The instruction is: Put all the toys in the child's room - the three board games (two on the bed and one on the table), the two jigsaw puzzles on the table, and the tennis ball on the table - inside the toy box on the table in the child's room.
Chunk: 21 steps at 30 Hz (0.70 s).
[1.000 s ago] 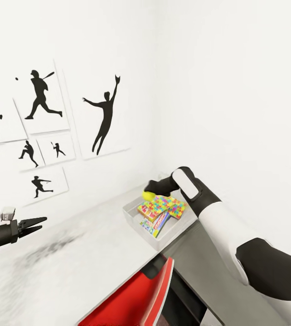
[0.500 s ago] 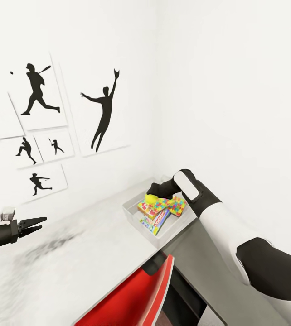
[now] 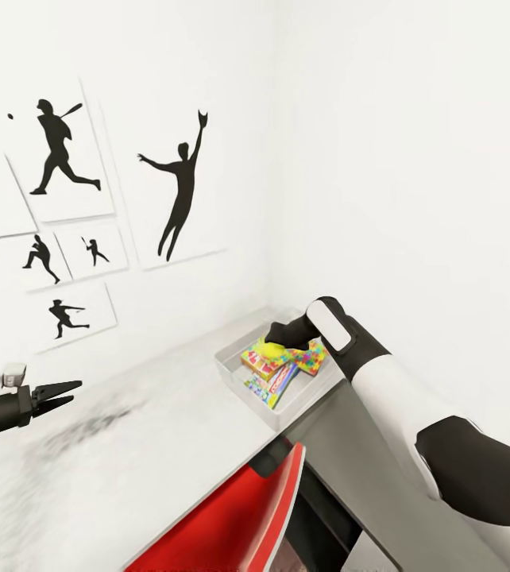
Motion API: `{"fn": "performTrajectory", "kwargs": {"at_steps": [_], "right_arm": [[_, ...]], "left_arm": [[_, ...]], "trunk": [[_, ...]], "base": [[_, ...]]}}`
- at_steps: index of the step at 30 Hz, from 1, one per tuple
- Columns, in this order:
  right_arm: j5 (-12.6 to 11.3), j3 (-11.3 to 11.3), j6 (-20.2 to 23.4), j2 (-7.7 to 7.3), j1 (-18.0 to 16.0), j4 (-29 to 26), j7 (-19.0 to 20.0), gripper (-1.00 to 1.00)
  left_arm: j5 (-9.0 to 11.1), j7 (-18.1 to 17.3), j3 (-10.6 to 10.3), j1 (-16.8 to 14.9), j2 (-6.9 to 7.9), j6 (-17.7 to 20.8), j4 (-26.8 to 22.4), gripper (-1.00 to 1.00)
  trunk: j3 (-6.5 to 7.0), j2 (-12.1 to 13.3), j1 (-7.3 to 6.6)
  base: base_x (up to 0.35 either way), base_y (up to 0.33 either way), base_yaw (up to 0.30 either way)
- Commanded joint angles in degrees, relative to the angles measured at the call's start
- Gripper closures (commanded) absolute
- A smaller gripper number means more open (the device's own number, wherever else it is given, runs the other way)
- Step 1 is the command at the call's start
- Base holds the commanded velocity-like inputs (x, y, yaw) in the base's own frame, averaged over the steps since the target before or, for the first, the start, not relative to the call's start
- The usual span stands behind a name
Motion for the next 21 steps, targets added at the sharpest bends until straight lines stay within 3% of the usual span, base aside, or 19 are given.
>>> {"fn": "performTrajectory", "kwargs": {"at_steps": [1, 21], "right_arm": [[-0.7, 0.2, 0.1, -0.20, -0.1, 0.0, -1.5, 1.00], [-0.7, 0.3, 0.2, -0.71, 0.0, 0.0, -3.4, 1.00]], "left_arm": [[-0.1, -0.3, 0.1, -0.1, 0.01, 0.2, 0.0, -1.00], [-0.1, -0.3, 1.2, -0.1, 0.01, 0.2, 0.0, -1.00]], "trunk": [[-0.22, -0.1, 0.03], [-2.09, -0.1, 0.03]], "base": [[0.000, 0.000, 0.000], [0.000, 0.000, 0.000]]}}
